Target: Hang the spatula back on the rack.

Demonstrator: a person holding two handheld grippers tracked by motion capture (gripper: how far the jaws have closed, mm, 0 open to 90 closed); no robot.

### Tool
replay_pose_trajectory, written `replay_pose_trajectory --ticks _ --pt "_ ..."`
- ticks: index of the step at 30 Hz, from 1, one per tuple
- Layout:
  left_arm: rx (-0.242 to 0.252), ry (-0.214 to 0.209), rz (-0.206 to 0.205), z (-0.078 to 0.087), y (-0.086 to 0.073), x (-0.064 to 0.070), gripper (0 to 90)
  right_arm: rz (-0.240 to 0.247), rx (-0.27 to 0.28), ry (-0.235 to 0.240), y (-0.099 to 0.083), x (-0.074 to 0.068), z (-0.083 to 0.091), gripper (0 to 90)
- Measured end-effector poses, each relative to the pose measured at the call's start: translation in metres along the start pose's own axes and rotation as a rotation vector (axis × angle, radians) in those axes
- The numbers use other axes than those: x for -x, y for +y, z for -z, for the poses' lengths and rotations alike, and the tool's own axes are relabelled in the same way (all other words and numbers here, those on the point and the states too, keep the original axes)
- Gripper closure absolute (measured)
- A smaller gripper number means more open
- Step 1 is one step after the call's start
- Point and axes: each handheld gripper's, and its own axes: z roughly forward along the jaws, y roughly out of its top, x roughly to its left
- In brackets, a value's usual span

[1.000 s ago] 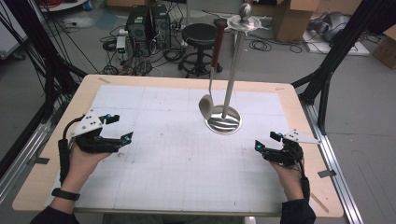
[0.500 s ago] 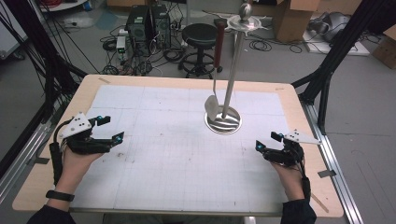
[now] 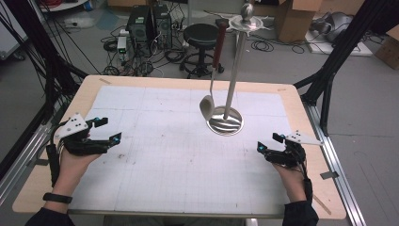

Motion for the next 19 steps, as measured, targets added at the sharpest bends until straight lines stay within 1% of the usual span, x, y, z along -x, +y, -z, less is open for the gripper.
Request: replay_pose_trajectory --ticks 4,7,9,12,19 --pt "-0.006 0.001 0.026 0.001 -0.005 -0.005 20.5 0.002 -0.001 0.001 0.0 0.0 -0.001 18.5" --pt "-0.008 0.013 0.043 0.004 -0.008 -0.009 20.5 0.003 0.0 0.0 0.0 0.0 -0.001 18.5" --pt "0.001 0.018 0.057 0.005 -0.009 -0.011 20.5 0.002 0.0 0.0 0.0 0.0 -0.001 18.5" --pt "0.003 0.026 0.056 0.006 -0.009 -0.011 20.6 0.003 0.0 0.0 0.0 0.0 -0.001 18.5" --pt "-0.008 0.02 0.051 0.004 -0.01 -0.011 20.7 0.002 -0.001 0.001 0.0 0.0 -0.001 18.5"
